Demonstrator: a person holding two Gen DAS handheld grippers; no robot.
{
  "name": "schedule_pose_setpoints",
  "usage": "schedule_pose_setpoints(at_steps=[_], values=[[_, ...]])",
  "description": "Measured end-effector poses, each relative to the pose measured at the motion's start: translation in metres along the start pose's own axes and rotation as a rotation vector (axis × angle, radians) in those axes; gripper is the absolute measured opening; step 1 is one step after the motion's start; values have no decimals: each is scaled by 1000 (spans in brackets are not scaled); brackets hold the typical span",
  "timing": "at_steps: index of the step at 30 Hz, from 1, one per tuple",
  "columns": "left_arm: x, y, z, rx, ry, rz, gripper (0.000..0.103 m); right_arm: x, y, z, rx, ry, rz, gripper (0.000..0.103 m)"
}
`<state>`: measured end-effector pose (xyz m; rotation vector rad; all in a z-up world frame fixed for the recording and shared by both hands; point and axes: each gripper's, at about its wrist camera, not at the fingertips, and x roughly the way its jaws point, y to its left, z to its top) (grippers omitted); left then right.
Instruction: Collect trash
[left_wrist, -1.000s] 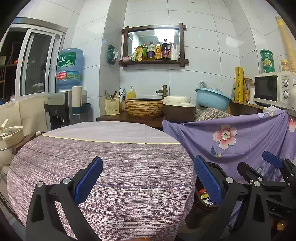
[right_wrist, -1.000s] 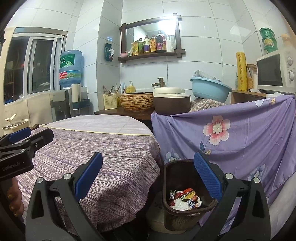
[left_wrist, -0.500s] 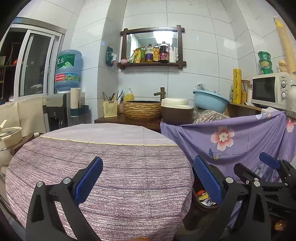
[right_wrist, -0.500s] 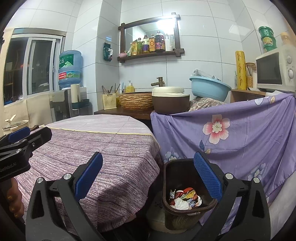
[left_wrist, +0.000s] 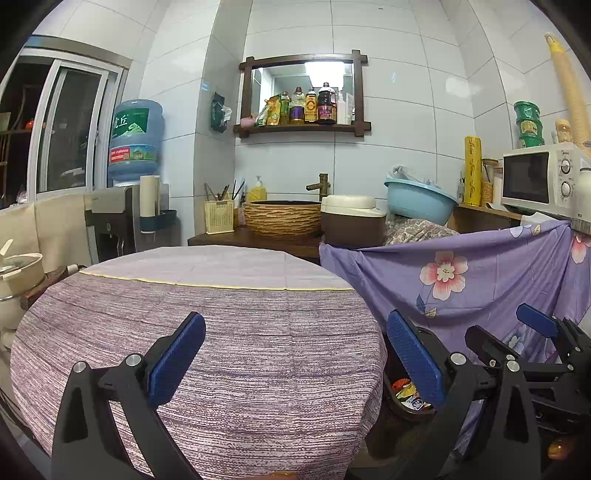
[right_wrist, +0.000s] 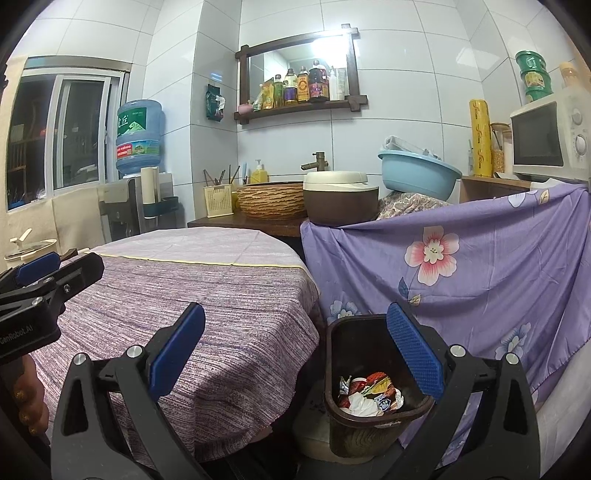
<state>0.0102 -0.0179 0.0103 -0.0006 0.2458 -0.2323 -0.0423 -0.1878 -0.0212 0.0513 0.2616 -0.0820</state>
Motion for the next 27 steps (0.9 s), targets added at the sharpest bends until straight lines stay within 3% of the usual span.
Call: schedule_pose_setpoints(at_steps=[27], values=[[0,0,0,6,3,-8,98,1,5,-3,14,7,-6,97]])
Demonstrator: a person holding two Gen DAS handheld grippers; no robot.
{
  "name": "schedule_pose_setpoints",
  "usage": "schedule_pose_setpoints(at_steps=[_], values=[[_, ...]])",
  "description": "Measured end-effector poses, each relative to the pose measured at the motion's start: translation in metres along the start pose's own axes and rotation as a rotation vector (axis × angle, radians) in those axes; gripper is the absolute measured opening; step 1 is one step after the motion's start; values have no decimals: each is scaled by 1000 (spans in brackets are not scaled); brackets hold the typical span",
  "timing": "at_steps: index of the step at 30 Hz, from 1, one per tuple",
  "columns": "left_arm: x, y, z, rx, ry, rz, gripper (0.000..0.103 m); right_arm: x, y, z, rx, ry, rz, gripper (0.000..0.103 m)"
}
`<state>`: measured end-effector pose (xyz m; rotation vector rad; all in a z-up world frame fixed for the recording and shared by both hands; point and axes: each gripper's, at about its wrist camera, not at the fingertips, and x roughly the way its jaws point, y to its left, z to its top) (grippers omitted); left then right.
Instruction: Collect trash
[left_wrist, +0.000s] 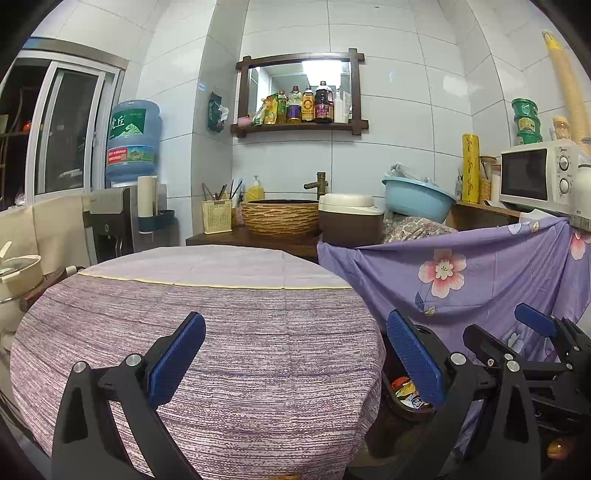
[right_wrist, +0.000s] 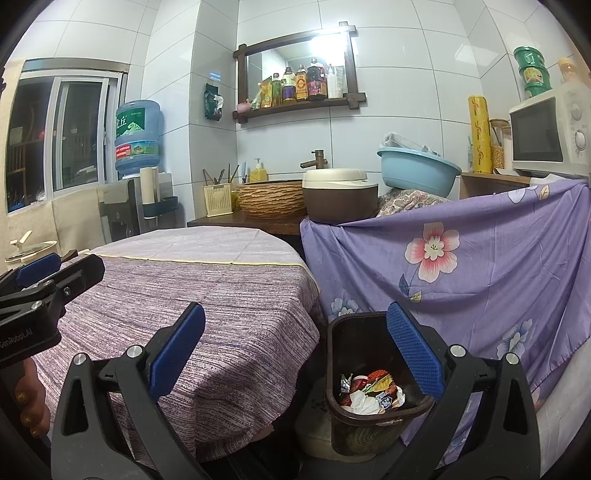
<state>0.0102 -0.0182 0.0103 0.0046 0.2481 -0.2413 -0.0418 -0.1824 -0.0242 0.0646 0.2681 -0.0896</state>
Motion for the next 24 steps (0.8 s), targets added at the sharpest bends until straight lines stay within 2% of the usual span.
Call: schedule_pose_setpoints(at_steps=[24], values=[[5,3,-1,11,22,-5,98,-2,6,-3,20,4,-21,97]])
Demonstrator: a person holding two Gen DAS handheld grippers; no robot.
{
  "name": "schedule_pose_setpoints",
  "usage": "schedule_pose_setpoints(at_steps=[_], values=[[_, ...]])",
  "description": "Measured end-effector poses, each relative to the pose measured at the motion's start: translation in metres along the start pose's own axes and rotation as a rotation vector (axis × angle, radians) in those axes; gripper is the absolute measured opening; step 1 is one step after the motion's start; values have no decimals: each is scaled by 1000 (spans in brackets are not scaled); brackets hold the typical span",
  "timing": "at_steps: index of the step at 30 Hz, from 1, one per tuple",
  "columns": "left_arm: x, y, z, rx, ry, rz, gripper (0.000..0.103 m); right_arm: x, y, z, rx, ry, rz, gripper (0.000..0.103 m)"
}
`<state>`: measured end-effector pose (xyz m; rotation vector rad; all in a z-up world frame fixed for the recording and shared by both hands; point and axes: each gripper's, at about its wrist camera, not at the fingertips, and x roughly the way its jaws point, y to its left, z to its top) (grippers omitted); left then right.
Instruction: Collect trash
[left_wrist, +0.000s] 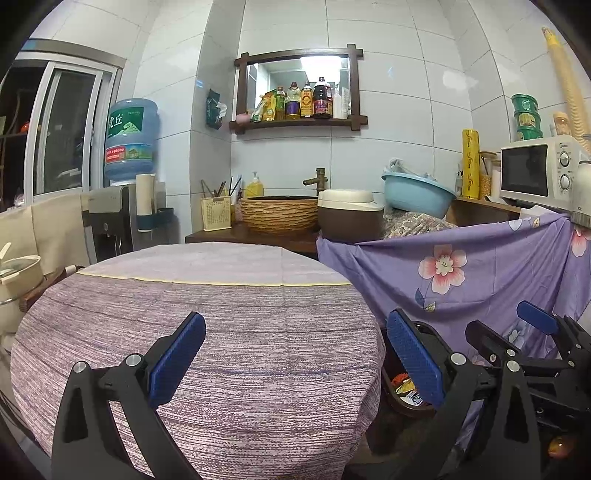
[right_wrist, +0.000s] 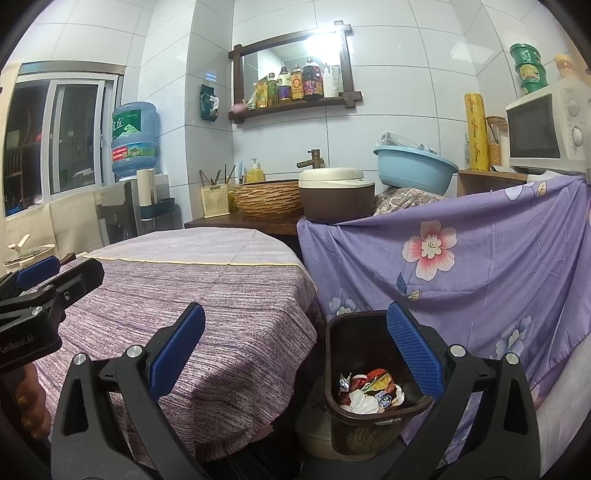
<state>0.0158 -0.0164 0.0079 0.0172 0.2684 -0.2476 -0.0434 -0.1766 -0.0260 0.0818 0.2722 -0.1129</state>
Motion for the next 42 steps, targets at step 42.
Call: schedule_pose_setpoints(at_steps=[42], values=[[3,3,-5,3,14,7,98,2,-3,-1,19,23,-11,97]])
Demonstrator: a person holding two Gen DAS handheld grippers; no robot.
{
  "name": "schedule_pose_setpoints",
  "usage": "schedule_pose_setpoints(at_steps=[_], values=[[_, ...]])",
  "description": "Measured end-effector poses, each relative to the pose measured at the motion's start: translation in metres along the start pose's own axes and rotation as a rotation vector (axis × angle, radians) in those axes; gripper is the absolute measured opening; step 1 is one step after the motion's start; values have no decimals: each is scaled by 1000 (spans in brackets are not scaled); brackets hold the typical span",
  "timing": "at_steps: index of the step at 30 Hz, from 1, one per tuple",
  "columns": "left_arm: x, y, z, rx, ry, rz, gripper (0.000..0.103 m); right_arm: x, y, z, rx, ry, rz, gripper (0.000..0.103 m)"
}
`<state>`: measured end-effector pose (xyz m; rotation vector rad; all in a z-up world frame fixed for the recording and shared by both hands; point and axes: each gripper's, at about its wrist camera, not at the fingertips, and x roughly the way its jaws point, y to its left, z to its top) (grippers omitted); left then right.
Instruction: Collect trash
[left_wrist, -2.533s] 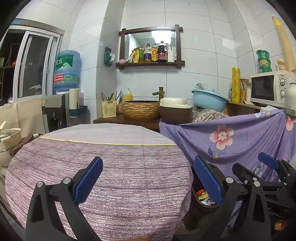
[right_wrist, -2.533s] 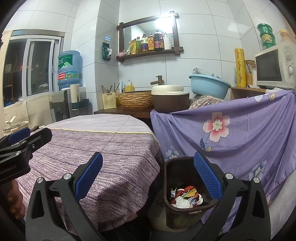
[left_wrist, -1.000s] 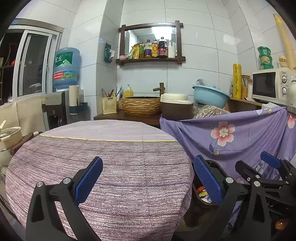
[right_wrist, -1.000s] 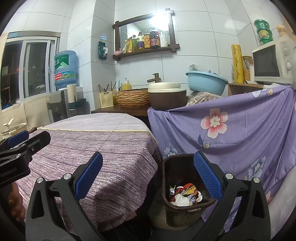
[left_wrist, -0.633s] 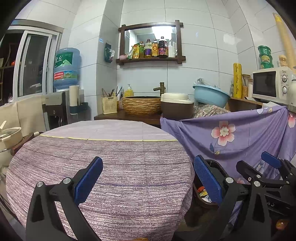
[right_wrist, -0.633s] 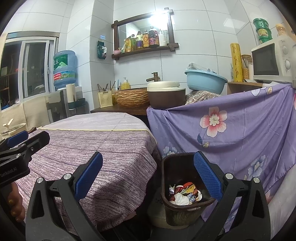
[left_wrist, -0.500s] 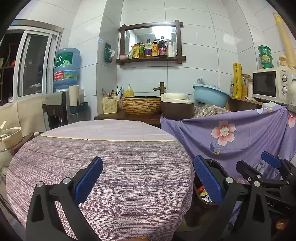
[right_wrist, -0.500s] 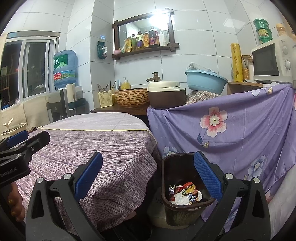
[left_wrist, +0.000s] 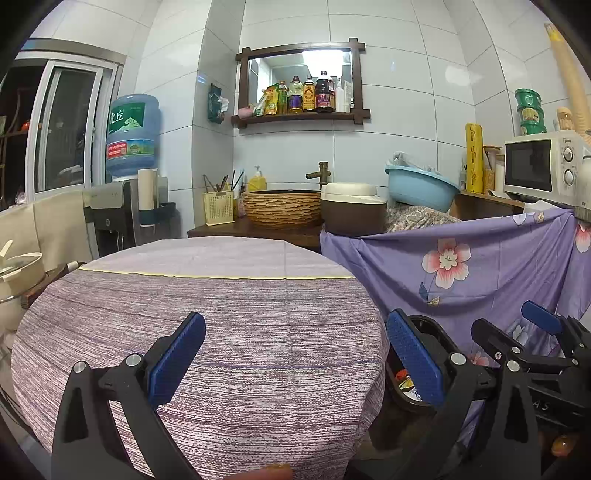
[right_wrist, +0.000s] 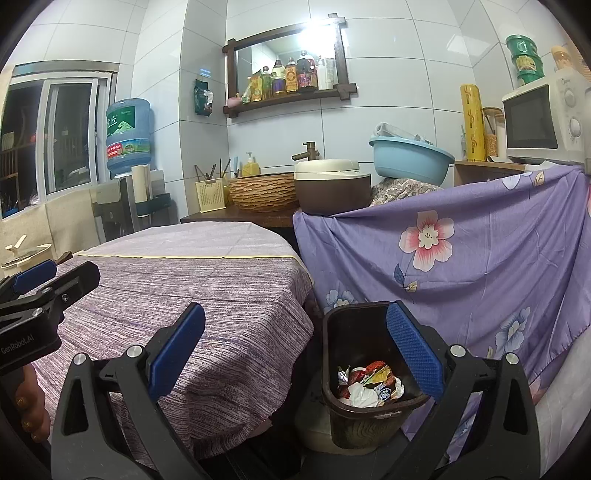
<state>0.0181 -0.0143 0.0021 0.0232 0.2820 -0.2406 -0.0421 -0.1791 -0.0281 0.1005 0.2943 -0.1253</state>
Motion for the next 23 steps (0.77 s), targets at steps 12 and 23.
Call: schedule_pose_setpoints(at_steps=[12,23], values=[[0,2,-2,1,-1,-3,98,1,-1,0,0,2,0,97],[-2,8,-3,1,-1,-6,98,1,-1,-1,2,3,0,97]])
